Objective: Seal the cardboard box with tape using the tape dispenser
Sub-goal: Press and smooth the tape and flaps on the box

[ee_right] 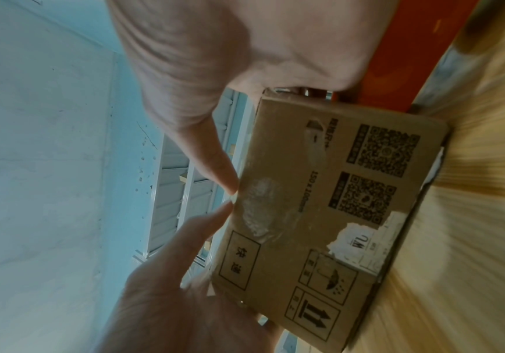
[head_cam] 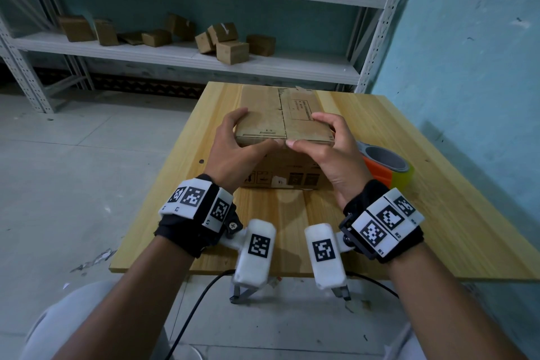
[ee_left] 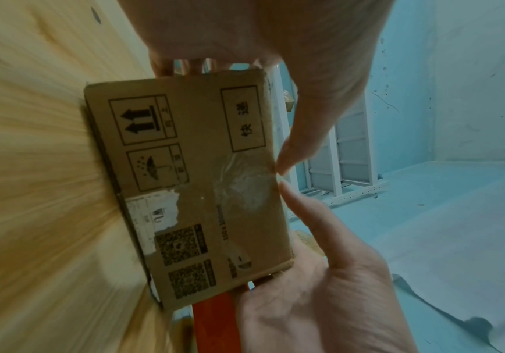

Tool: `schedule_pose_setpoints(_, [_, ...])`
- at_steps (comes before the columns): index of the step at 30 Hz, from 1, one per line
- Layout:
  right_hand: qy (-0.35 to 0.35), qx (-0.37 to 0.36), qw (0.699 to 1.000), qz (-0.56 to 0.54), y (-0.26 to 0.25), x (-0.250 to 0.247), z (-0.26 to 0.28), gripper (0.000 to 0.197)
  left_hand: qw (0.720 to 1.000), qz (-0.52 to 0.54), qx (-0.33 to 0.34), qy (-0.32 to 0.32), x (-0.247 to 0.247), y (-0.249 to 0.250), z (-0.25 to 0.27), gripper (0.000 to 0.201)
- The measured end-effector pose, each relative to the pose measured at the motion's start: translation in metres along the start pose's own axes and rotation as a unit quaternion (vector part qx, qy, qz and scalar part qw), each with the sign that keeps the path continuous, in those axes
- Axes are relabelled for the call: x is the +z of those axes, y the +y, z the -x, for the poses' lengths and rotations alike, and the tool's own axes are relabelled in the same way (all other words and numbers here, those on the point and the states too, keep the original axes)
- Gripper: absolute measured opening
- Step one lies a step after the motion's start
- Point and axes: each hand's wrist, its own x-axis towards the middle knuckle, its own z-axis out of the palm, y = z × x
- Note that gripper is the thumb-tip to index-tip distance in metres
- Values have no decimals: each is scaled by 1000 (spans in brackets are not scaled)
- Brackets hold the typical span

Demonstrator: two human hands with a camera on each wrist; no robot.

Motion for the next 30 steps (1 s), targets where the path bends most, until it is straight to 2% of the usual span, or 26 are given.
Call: schedule_pose_setpoints(30, [-2, -5, 1000, 13, -2, -1, 2, 69, 1000, 13, 7, -6, -3, -1, -1, 83])
